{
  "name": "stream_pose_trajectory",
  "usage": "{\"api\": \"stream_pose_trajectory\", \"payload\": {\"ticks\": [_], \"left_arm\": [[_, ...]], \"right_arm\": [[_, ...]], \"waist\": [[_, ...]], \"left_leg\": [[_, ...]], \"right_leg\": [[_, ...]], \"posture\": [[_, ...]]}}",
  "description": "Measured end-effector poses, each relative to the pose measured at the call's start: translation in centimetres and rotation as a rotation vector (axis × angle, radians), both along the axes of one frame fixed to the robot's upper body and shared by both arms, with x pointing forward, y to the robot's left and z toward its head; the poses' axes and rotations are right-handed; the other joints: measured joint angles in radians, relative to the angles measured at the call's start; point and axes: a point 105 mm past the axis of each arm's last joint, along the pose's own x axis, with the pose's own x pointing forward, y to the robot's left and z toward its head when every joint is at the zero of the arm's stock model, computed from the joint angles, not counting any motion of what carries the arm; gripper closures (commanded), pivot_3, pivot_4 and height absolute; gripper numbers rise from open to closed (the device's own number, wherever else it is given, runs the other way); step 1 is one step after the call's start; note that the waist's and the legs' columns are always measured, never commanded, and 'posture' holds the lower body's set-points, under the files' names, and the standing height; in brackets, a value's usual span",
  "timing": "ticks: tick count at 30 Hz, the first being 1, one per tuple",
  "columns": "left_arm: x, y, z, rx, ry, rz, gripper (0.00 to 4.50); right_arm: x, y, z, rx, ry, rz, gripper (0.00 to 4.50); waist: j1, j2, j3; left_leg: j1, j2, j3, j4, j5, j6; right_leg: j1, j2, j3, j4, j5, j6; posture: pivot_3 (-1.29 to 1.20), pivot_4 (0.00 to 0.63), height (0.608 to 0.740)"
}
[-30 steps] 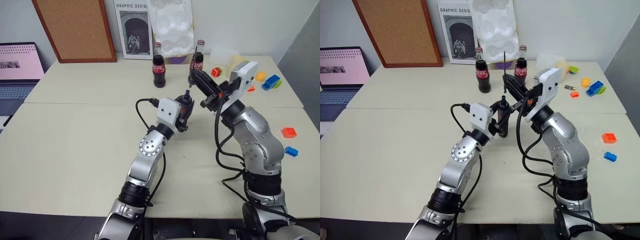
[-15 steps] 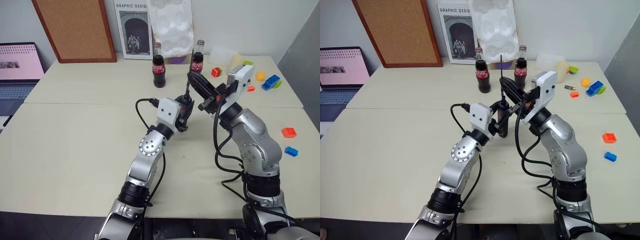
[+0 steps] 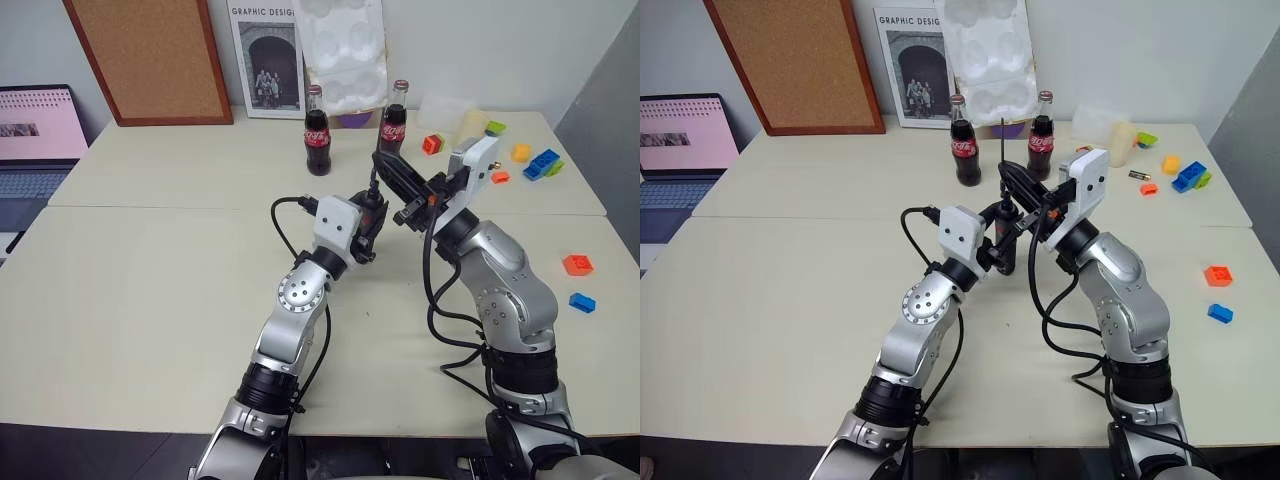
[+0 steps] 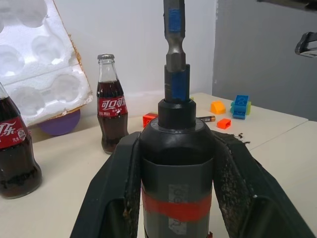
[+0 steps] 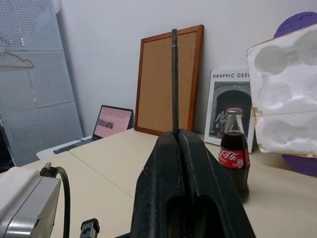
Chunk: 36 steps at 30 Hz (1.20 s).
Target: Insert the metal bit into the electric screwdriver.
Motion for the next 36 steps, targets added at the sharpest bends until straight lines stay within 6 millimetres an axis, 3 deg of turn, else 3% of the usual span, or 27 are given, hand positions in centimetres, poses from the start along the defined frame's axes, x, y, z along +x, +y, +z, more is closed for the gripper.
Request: {"api": "stream_pose_trajectory", "payload": {"ticks": [36], "left_arm": [[-0.1,-0.14,-0.07,0.013,-0.005,-0.007,2.85]], "right_arm": [[0.31,-0.56,-0.25,-0.017,-0.028,-0.052,4.5]], "waist": [[0.0,0.0,0.0]], "left_leg": [[0.0,0.0,0.0,0.0,0.0,0.0]], "right_leg": [[0.0,0.0,0.0,0.0,0.0,0.0]], "posture": [[0.0,0.15,0.74]]}}
